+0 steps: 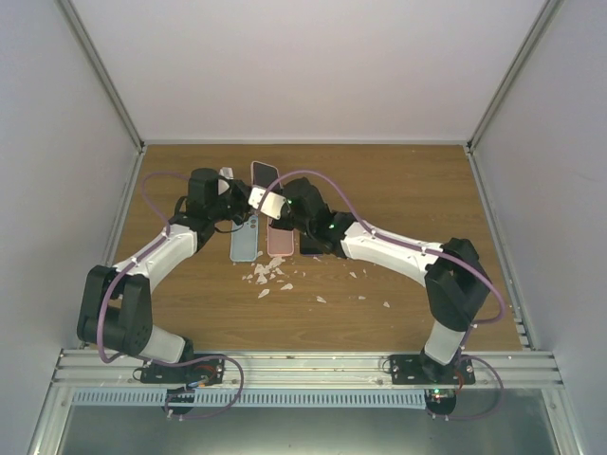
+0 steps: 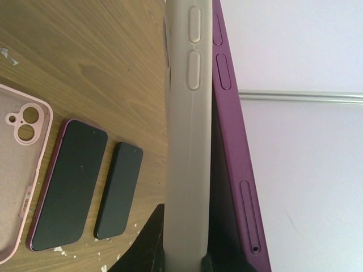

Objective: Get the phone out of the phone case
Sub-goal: Remove the phone case from the phone.

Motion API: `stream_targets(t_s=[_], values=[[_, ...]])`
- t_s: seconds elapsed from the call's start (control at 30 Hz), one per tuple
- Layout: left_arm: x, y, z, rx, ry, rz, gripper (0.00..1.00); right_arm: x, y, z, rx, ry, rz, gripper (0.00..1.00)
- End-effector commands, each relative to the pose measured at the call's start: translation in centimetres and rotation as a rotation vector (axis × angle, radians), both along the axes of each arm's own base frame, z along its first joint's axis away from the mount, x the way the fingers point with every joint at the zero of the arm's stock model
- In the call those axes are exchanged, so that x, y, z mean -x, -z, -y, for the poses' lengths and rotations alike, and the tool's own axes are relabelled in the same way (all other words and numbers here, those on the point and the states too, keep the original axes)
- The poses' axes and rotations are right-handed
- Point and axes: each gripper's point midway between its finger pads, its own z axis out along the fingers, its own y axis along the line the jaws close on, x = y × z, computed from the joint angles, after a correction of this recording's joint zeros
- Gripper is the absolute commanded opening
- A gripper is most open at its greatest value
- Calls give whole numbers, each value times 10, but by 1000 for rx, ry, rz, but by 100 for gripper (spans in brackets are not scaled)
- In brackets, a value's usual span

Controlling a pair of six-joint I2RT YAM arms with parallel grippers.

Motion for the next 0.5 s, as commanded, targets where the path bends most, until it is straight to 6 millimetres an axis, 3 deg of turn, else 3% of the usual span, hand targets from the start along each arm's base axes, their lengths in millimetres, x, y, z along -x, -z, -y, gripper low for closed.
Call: stream_targets(t_s=[0.0,0.47], values=[[45,-40,51,92,307,116,0,-67,-7,69,53,296,170,18],[59,-43,70,101,384,137,0,-96,13,79,94,341,167,17]])
